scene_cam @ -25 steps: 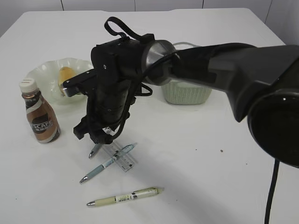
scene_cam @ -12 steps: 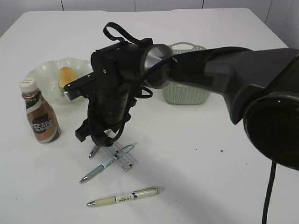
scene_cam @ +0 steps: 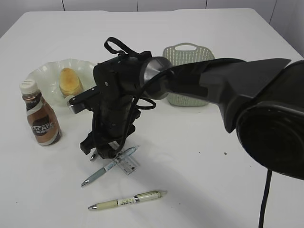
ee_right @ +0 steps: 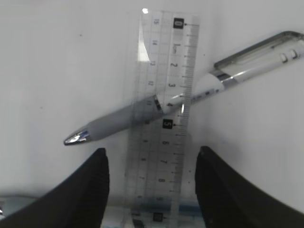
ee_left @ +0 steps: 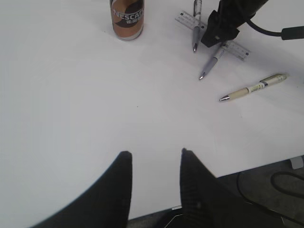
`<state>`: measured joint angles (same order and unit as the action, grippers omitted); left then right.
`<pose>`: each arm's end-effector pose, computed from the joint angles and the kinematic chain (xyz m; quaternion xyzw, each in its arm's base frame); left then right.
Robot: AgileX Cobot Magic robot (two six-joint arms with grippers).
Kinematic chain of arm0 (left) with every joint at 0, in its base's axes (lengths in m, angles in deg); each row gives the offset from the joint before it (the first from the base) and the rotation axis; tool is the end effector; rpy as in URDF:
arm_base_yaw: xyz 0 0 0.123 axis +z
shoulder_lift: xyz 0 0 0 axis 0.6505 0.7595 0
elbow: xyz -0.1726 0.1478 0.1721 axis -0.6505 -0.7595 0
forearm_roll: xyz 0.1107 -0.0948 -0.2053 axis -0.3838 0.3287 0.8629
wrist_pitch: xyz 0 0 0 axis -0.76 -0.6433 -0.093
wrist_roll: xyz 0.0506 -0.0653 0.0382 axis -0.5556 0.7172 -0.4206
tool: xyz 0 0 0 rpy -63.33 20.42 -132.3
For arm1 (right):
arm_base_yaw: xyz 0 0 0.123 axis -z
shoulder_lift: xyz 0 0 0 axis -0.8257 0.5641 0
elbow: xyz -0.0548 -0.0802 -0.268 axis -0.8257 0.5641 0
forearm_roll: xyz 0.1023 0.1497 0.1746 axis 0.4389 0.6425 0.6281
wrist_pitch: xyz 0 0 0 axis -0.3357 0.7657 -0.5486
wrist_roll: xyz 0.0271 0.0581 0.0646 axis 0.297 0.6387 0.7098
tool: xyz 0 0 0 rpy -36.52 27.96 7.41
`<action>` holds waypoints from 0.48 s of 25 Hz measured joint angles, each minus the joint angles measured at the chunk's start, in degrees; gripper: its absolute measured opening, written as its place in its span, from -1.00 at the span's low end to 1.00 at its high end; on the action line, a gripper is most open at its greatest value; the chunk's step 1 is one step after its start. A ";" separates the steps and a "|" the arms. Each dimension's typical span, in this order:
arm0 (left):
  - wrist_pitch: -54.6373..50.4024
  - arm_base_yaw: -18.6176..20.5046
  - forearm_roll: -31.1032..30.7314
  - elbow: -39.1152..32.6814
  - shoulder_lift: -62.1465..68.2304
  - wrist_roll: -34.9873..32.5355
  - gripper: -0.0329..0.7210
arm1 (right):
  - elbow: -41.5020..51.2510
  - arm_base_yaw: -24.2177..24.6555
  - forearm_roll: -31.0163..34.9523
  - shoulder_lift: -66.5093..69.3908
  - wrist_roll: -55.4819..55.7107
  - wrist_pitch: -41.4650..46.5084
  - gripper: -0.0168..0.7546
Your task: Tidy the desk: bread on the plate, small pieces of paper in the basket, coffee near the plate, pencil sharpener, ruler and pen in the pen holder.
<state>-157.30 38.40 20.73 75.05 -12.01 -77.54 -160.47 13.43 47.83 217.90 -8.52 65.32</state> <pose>0.0177 -0.0159 0.3160 0.0592 0.9178 -0.0810 0.3841 0.3753 0.3459 0.1284 -0.3912 0.9100 0.0647 0.1211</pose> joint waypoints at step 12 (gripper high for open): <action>0.00 0.00 0.00 0.00 0.00 0.00 -0.24 | 0.00 0.00 0.22 0.88 0.00 0.82 0.13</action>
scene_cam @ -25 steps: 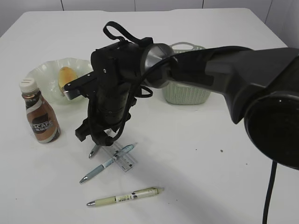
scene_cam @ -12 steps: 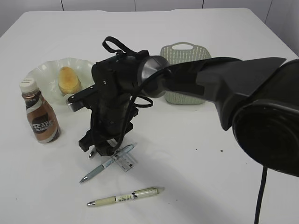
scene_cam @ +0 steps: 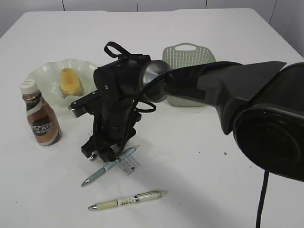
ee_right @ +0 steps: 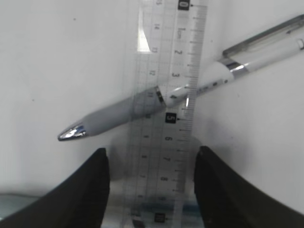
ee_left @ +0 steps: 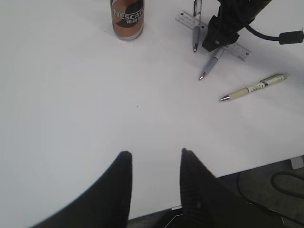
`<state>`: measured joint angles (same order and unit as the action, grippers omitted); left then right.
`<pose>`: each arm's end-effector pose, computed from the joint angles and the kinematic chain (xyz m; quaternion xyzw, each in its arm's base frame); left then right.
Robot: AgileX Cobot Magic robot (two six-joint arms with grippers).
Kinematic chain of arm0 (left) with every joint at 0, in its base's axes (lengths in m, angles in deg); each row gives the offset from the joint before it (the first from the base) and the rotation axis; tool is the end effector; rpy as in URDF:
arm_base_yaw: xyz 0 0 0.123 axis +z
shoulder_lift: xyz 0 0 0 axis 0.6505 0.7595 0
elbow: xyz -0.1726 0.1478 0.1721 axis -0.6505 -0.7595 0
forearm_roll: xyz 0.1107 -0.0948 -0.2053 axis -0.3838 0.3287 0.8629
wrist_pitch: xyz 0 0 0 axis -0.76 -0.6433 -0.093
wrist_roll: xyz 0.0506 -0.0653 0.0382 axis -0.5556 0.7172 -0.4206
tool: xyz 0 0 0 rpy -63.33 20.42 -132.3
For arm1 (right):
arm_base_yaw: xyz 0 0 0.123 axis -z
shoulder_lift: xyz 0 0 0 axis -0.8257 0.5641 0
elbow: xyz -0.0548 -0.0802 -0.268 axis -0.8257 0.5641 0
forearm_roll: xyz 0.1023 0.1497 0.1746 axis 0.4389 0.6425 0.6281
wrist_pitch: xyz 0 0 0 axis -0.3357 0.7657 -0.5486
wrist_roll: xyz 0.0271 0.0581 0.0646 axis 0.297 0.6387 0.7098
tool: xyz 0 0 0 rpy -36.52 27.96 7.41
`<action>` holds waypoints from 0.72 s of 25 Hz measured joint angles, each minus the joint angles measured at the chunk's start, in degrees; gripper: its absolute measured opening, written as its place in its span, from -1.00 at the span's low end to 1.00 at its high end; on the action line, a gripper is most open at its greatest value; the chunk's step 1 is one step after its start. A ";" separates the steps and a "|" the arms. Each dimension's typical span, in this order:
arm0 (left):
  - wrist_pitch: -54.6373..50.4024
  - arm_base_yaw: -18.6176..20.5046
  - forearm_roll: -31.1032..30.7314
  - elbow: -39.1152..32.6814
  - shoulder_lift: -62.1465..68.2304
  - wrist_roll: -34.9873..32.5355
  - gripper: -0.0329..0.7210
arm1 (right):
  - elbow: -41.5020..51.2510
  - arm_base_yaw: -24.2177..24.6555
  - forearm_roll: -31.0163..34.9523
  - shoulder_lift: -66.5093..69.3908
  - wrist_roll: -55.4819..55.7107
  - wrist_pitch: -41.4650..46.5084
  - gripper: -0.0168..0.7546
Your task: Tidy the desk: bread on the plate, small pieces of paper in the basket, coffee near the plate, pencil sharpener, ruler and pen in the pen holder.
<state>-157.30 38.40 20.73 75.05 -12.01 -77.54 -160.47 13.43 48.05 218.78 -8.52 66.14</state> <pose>0.0177 -0.0159 0.3160 0.0592 0.9178 -0.0810 0.3841 0.3742 0.3453 0.1203 -0.3911 0.9121 0.0617 0.1066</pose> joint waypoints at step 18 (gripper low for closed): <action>0.00 0.00 0.00 0.00 0.00 0.00 -0.24 | -7.30 0.00 -0.44 0.00 -0.45 6.79 -0.28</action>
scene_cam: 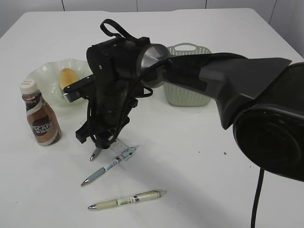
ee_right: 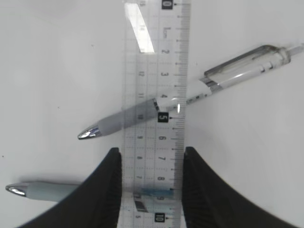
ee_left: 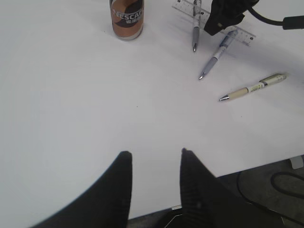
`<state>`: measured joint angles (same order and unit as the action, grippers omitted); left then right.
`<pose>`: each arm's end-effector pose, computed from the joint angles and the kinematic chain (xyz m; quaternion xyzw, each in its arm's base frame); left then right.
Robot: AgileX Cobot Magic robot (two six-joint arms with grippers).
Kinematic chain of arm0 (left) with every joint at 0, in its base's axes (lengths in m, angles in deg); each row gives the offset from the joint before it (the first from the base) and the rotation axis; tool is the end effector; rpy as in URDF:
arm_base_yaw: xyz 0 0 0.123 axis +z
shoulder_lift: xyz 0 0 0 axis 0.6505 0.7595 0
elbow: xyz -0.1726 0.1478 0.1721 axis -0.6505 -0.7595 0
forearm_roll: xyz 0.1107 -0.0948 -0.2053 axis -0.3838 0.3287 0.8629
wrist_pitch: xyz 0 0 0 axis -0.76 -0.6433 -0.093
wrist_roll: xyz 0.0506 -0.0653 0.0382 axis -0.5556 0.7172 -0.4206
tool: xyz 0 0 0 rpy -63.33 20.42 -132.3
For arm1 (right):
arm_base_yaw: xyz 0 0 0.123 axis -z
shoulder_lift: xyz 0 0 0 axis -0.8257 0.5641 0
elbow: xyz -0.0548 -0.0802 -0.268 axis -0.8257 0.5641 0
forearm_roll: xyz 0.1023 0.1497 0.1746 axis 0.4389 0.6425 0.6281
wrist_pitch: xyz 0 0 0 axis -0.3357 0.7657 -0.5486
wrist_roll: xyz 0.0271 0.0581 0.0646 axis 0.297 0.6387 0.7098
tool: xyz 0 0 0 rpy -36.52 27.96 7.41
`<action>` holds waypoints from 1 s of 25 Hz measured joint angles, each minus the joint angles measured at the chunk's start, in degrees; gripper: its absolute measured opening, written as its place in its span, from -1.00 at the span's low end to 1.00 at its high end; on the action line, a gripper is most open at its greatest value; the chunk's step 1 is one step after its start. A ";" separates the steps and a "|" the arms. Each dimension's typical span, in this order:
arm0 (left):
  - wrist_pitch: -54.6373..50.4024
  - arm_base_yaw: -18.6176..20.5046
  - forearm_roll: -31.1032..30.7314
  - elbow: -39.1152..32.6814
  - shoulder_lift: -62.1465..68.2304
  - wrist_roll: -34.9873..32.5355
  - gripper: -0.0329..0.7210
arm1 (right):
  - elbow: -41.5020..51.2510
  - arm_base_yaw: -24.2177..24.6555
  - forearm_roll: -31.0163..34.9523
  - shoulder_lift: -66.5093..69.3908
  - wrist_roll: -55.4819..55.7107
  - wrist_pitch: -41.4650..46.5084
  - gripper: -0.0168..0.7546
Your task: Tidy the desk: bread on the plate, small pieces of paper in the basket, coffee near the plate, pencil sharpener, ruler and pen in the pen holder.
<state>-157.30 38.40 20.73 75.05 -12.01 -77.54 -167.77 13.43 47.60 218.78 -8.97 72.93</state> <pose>0.0177 -0.0159 0.3160 0.0592 0.9178 -0.0810 0.3841 0.3794 0.3496 0.1519 -0.3986 0.9083 0.0604 0.1118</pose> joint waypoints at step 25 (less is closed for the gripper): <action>0.00 0.00 0.00 0.00 0.00 0.00 -0.24 | -1.66 -0.08 -3.34 -6.65 8.88 6.79 -0.28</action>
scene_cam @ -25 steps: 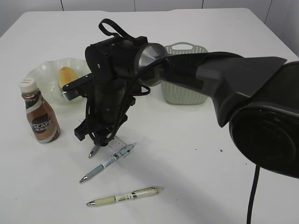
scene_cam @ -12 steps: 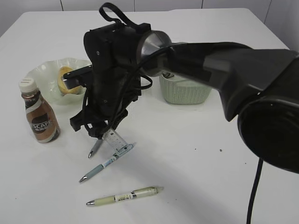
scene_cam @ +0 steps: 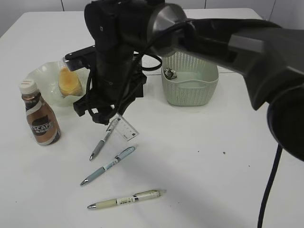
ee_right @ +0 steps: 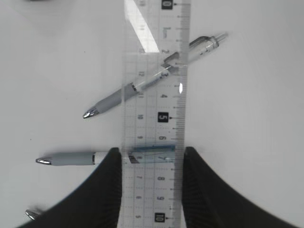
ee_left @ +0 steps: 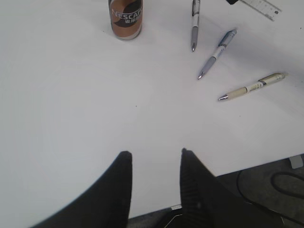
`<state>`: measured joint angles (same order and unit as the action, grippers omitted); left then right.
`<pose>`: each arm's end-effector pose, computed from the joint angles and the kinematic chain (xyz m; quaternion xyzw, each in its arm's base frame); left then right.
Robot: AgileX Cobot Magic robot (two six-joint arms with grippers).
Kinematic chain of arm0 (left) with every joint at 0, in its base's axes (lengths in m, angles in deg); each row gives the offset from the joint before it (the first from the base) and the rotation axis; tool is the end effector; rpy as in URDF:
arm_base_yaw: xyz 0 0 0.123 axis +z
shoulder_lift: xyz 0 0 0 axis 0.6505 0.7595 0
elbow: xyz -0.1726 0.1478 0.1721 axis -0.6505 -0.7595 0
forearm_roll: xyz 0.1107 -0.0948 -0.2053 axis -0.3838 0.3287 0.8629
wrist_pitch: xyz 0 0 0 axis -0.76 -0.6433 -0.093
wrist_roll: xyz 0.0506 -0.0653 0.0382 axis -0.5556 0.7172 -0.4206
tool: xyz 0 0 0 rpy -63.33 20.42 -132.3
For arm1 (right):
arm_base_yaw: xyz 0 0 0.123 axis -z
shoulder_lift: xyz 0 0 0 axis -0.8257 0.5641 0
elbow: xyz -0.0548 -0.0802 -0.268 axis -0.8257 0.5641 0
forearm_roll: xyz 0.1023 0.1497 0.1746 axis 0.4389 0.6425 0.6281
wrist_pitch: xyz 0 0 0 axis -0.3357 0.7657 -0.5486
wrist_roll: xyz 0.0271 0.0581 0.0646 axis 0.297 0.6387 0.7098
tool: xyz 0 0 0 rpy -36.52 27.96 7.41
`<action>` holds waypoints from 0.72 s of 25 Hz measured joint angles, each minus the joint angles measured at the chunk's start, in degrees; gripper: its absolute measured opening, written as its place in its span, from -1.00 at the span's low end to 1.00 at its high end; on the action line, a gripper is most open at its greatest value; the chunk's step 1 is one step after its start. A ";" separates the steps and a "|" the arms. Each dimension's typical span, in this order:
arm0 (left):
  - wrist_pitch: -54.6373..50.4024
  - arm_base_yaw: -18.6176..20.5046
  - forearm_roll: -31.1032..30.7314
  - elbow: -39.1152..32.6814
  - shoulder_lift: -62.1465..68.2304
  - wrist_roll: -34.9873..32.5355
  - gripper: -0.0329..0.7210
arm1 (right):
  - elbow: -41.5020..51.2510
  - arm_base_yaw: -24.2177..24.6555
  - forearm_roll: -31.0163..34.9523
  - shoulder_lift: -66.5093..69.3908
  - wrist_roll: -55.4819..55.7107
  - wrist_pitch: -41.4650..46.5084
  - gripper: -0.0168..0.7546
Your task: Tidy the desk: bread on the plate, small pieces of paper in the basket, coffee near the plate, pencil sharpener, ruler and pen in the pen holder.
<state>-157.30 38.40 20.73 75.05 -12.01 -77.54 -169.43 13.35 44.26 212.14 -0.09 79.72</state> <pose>0.0177 -0.0159 0.3160 0.0592 0.9178 -0.0810 0.3841 0.3714 0.3368 0.2160 -0.3357 0.9318 0.0484 0.1295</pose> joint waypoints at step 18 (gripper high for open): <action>0.00 0.00 0.00 0.00 0.00 0.00 -0.24 | 43.34 1.30 -5.22 -30.26 -6.20 -36.22 -0.28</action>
<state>-157.30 38.40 20.73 75.05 -12.01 -77.54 -126.09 14.65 39.04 181.88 -6.28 43.50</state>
